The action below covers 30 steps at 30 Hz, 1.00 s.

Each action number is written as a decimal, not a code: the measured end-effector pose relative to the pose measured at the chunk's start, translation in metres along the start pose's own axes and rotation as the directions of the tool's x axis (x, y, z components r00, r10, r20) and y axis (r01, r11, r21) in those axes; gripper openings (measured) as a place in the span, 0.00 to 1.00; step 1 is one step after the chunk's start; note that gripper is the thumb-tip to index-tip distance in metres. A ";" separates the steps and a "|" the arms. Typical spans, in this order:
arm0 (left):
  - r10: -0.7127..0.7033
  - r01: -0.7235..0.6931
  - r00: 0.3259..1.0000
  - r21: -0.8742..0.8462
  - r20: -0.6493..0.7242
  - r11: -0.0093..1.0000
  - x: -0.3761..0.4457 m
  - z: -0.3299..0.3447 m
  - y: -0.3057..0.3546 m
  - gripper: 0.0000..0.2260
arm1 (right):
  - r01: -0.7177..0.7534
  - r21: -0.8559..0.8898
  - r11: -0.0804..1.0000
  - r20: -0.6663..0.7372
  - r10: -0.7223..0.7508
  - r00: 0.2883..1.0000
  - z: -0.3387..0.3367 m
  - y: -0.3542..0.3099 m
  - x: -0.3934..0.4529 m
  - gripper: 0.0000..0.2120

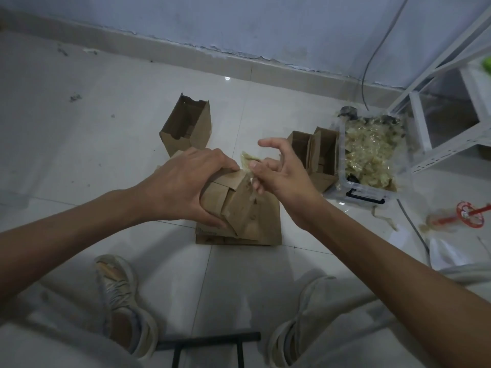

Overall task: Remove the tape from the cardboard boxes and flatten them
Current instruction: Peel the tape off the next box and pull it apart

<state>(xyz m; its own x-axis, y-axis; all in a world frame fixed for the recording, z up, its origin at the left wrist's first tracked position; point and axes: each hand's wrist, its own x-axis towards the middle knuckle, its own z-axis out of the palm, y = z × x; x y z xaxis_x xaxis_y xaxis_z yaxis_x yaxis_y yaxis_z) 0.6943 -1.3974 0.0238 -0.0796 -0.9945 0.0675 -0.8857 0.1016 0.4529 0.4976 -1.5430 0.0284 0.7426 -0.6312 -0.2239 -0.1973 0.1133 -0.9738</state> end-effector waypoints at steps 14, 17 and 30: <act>-0.085 0.116 0.987 -0.247 0.134 0.962 0.006 -0.016 -0.012 0.43 | 0.167 -0.429 0.888 0.315 -0.026 0.949 -0.023 -0.011 0.001 0.12; -0.074 0.175 0.957 -0.356 0.281 0.918 0.007 -0.015 -0.010 0.42 | 0.215 -0.462 0.860 0.303 -0.074 0.950 -0.020 -0.006 -0.002 0.07; -0.125 0.303 0.935 -0.561 0.333 0.770 -0.003 -0.015 -0.009 0.40 | 0.548 -0.704 0.452 0.323 -0.483 0.814 -0.021 -0.006 -0.015 0.12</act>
<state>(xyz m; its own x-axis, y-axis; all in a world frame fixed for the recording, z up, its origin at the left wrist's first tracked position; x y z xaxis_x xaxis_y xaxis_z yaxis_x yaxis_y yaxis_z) 0.7100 -1.3953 0.0331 -0.1162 -0.9500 -0.2898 -0.4499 -0.2097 0.8681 0.4744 -1.5505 0.0383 0.9065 -0.3205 0.2748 -0.1330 -0.8346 -0.5345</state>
